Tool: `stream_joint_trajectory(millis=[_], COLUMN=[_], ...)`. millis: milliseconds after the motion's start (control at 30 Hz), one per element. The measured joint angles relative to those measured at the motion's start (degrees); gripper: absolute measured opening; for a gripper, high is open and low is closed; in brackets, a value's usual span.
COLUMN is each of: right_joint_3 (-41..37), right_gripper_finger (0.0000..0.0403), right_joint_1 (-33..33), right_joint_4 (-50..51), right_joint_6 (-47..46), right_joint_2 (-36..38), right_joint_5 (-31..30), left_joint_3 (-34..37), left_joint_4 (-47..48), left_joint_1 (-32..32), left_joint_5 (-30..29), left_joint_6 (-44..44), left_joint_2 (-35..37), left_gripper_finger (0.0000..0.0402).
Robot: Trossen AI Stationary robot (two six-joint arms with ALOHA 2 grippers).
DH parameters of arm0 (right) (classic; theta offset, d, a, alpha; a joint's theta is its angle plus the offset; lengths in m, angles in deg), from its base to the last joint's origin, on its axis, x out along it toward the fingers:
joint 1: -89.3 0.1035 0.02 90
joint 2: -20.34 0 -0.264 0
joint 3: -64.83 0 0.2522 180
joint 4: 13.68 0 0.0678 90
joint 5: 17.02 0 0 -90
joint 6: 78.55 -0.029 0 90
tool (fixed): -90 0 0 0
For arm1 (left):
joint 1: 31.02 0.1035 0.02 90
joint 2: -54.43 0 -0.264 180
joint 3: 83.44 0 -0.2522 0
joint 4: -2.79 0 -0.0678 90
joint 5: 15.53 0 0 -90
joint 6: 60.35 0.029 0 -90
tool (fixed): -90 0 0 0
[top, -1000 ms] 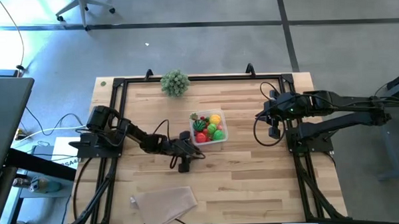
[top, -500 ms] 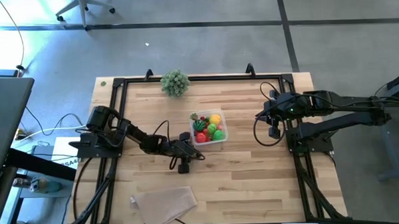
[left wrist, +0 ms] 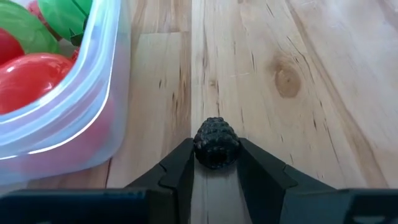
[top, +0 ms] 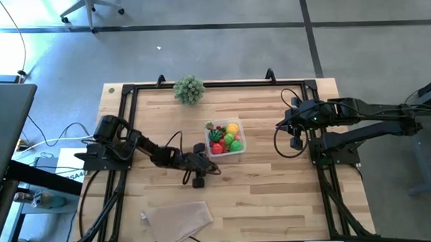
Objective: Pick and placing Produce into tupperware
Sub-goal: Put the black raspberry into the transparent bin
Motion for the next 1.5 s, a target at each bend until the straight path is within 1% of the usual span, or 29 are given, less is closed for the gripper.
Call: stream_joint_trajectory(millis=[267, 667, 733, 867, 1000, 1167, 1267, 1333, 1433, 1500], right_joint_3=[0.0, 0.0, 0.0, 0.0, 0.0, 0.0, 0.0, 0.0, 0.0, 0.0], right_gripper_finger=[0.0034, 0.0034, 0.0034, 0.0034, 0.0034, 0.0034, 0.0034, 0.0034, 0.0034, 0.0034], right_joint_1=[0.0, 0.0, 0.0, 0.0, 0.0, 0.0, 0.0, 0.0, 0.0, 0.0], right_joint_4=[0.0, 0.0, 0.0, 0.0, 0.0, 0.0, 0.0, 0.0, 0.0, 0.0], right_joint_6=[0.0, 0.0, 0.0, 0.0, 0.0, 0.0, 0.0, 0.0, 0.0, 0.0], right_joint_2=[0.0, 0.0, 0.0, 0.0, 0.0, 0.0, 0.0, 0.0, 0.0, 0.0], right_joint_5=[0.0, 0.0, 0.0, 0.0, 0.0, 0.0, 0.0, 0.0, 0.0, 0.0], left_joint_3=[0.0, 0.0, 0.0, 0.0, -0.1, -0.3, -2.0, -4.2, -8.2, -11.8], left_joint_4=[-1.9, -5.4, -6.0, -6.9, -7.0, -6.7, -2.5, 1.4, 10.2, 18.4], left_joint_1=[-2.6, -3.4, -3.6, -4.6, -4.6, -3.9, -2.0, 0.0, 3.4, 5.7], left_joint_5=[-4.2, -5.9, -7.1, -9.4, -11.4, -14.7, -15.0, -14.1, -11.3, -8.8], left_joint_6=[0.6, 1.2, 2.3, 3.8, 4.8, 8.8, 9.6, 9.5, 7.9, 5.3], left_joint_2=[-0.1, 0.3, 0.6, 2.2, 5.1, 9.4, 12.2, 13.3, 14.2, 14.4], left_gripper_finger=[0.0106, 0.0106, 0.0106, 0.0106, 0.0106, 0.0106, 0.0106, 0.0106, 0.0106, 0.0106])
